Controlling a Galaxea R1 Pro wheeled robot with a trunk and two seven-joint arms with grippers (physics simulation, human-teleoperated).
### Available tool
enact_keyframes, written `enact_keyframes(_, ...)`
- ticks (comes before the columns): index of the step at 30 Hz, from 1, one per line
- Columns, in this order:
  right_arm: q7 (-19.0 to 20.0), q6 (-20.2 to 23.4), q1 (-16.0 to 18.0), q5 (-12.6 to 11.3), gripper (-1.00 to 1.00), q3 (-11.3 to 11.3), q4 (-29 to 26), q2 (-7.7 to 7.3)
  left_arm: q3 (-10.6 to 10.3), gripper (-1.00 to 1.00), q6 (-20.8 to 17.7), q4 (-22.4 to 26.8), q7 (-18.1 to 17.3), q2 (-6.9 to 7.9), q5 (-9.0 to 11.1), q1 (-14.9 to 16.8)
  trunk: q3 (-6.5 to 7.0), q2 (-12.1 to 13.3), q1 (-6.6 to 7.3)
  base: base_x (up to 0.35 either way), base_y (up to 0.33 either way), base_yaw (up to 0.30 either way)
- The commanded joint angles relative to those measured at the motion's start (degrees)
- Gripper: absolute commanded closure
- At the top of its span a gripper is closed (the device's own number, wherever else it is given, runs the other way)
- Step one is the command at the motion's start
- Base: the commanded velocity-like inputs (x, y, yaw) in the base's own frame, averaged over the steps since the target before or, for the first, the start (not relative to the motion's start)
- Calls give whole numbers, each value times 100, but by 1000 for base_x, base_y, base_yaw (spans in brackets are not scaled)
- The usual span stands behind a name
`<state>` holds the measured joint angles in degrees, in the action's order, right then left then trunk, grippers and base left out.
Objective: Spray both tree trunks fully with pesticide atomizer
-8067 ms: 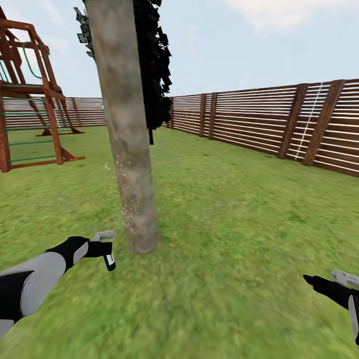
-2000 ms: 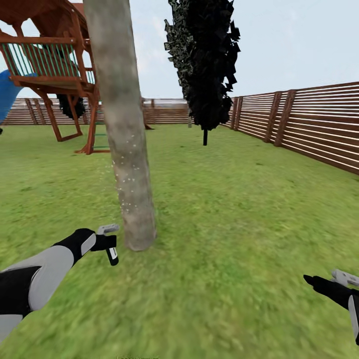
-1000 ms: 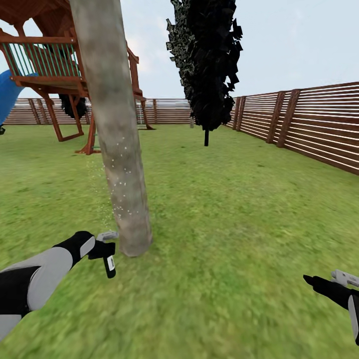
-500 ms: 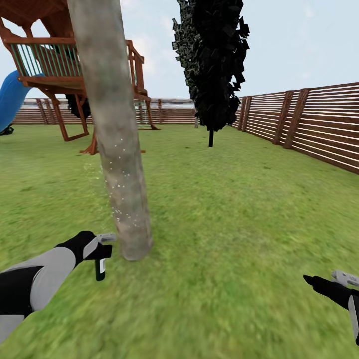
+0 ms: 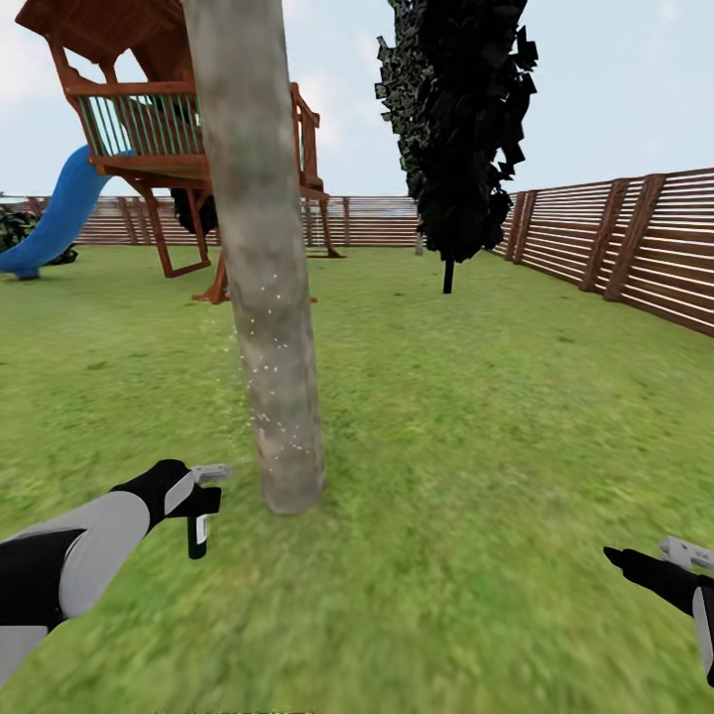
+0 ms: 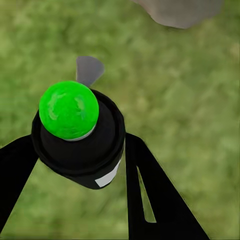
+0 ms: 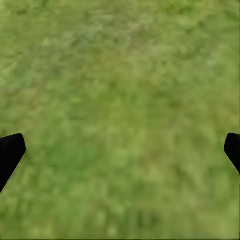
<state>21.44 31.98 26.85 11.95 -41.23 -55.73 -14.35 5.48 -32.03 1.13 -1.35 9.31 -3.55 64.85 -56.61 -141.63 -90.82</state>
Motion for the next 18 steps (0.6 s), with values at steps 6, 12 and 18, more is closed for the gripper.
enact_keyframes(6, 53, 19, 5, 61, -100, -17, -2, 2, 41, 100, -36, 10, -14, -5, -32, 1, -6, -2, 1, 0, -247, 92)
enact_keyframes(12, 53, 19, 5, 62, -100, -17, 0, 2, 41, 100, -34, 10, -14, -9, -24, 1, -6, -2, 1, 0, -306, 149)
enact_keyframes(18, 53, 19, 5, 62, -100, -17, 0, 1, 48, 100, -31, 10, -14, -7, -15, 1, -6, -2, 1, 0, -318, 248)
